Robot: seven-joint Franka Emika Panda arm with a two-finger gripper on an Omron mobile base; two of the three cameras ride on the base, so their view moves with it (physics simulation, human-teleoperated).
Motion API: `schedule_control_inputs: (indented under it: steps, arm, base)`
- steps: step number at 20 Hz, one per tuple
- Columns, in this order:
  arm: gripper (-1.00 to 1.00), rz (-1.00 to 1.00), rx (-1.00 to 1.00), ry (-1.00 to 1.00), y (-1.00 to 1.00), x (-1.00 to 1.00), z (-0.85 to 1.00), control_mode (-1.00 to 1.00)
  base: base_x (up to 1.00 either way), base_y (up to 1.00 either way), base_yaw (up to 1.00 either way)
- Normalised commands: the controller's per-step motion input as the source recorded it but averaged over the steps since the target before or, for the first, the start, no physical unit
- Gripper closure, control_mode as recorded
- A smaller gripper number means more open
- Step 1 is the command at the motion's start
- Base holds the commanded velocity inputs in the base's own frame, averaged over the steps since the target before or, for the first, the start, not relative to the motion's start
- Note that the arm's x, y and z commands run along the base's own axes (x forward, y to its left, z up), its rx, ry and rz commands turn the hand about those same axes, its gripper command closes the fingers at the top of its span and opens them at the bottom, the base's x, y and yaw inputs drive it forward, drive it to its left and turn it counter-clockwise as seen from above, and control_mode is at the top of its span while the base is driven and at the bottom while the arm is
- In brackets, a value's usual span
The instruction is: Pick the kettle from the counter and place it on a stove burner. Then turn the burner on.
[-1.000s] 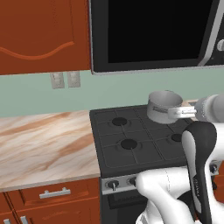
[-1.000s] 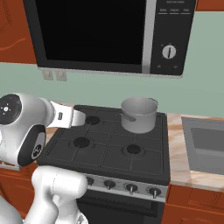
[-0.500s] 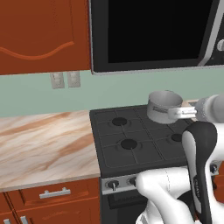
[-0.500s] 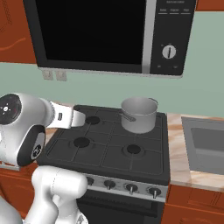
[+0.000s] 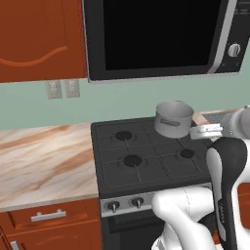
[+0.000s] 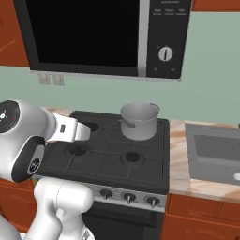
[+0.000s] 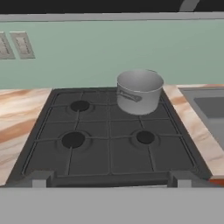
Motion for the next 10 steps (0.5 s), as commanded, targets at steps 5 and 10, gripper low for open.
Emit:
schedule_control_inputs:
  steps: [5, 10]
  arm:
    - [-1.0, 0.0, 0.0, 0.0, 0.0, 0.0, 0.0, 1.0]
    - [-1.0, 0.0, 0.0, 0.0, 0.0, 0.0, 0.0, 1.0]
  base:
    - [0.03, -0.7, 0.0]
    - [0.03, -0.82, 0.0]
